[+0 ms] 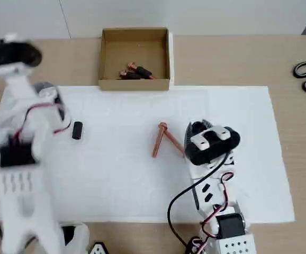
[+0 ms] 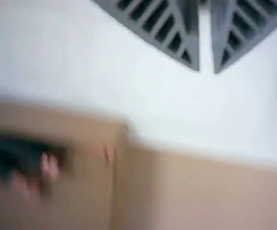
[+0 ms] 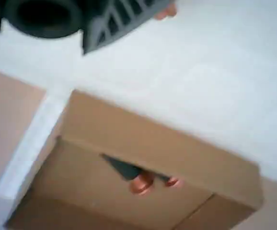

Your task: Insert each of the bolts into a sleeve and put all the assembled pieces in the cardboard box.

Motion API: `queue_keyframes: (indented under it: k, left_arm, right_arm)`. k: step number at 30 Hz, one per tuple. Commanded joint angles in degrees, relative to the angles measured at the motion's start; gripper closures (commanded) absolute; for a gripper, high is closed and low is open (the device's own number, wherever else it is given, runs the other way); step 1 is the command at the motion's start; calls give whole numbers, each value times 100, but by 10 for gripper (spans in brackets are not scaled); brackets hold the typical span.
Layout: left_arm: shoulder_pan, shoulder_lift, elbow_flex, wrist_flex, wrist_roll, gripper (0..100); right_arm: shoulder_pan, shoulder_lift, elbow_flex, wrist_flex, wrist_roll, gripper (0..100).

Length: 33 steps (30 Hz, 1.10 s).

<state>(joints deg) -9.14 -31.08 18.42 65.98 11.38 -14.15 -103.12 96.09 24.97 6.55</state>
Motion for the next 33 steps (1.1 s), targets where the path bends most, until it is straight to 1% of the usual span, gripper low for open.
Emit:
queue_keyframes:
  k: [1,4,7,13,18,20,22,25,27,33]
  left_arm:
    - [800,1398,-1218,1081,510,994]
    - [1556,2303,-1859,1521,659,994]
    - [2066,3024,-2378,1600,668,994]
    - [2655,4070,-2888,1600,677,994]
    - [3147,4862,-2923,1609,677,991]
    - [3376,5143,-2923,1591,677,961]
    - [3587,5363,-2941,1574,677,904]
    - [3692,5609,-3240,1609,677,802]
    - [3675,5705,-3503,1609,677,761]
    - [3710,5978,-3820,1582,677,754]
  right_arm:
    - [-31,-75,35,136,-35,995]
    - [13,-75,35,136,-26,995]
    - [356,-75,0,101,-26,995]
    - [1262,-75,26,101,-35,995]
    - [1675,-75,35,101,-35,995]
    - [1763,-75,35,101,-35,995]
    - [1833,-75,35,101,-44,995]
    - [1965,-75,35,101,-44,995]
    - [2079,-75,35,101,-44,995]
    - [2334,-75,35,101,-44,995]
